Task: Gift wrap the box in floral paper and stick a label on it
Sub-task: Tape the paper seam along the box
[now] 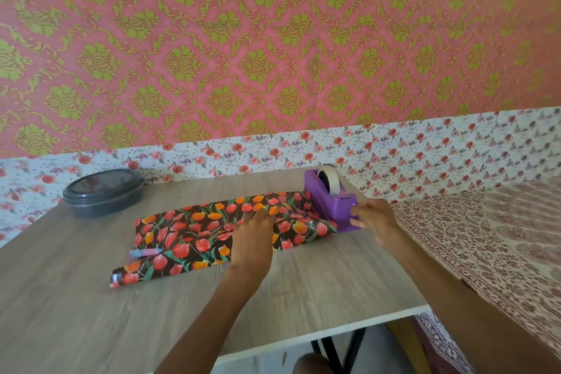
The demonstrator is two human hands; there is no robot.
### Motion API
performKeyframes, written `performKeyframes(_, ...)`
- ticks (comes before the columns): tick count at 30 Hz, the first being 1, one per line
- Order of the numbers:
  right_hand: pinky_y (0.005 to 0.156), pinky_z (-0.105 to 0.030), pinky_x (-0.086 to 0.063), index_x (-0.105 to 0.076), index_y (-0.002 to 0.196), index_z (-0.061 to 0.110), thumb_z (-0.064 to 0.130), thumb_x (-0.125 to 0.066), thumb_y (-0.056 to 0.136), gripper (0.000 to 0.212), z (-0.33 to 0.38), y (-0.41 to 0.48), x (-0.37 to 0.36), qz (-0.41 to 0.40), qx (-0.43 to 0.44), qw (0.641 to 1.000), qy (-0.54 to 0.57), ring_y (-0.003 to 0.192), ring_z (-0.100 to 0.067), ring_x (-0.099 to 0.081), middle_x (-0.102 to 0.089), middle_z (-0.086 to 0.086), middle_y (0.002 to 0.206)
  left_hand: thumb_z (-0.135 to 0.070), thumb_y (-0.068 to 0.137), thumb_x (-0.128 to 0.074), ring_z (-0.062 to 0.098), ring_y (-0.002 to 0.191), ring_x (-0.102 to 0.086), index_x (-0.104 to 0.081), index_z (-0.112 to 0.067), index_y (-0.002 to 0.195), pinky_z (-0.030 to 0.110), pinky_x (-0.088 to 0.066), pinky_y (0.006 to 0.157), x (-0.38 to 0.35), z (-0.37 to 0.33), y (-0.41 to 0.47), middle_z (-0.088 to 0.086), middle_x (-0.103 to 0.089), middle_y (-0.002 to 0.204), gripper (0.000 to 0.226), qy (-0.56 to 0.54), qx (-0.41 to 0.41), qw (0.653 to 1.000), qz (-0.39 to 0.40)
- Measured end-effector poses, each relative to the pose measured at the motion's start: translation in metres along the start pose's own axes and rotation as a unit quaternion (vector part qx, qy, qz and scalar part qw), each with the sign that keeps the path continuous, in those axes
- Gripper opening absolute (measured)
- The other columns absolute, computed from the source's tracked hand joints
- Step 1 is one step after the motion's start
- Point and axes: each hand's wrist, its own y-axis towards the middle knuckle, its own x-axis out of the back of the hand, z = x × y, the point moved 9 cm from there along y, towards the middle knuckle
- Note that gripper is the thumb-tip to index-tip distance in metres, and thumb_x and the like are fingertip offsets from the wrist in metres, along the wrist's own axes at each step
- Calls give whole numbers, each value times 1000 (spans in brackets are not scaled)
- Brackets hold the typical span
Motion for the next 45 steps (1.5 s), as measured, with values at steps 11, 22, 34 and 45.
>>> performKeyframes(11,59,-30,-57,-72,90,7,8,-74,85,5,42,-56,-2,15,200,974,-103,63,-15,-65,-71,-9,74,8,79,-67,14,75,-59,-5,-33,152,23,-52,56,5,13,2,3,-53,123,105,-123,10,992,-18)
performKeyframes(22,59,-19,-45,-18,155,23,19,-66,93,78,78,-118,-149,271,240,918,-163,57,2,-60,-73,0,81,-9,84,-73,14,117,-54,-52,-25,132,2,-40,83,33,98,-16,-3,-49,130,55,-328,77,936,-104)
performKeyframes(34,52,-25,-41,-17,153,20,25,-71,90,83,68,-107,-256,439,125,839,-294,53,-10,-51,-67,-2,73,-44,76,-78,12,101,-56,-72,-21,97,24,-41,89,18,135,-36,-8,-66,104,32,-185,-3,979,-88)
performKeyframes(45,53,-26,-38,-23,149,17,26,-76,86,83,51,-88,-262,444,92,814,-362,53,-9,-49,-64,-2,71,-47,82,-72,12,106,-54,-71,-23,104,28,-40,95,14,137,-37,-8,-65,108,33,-167,2,981,-98)
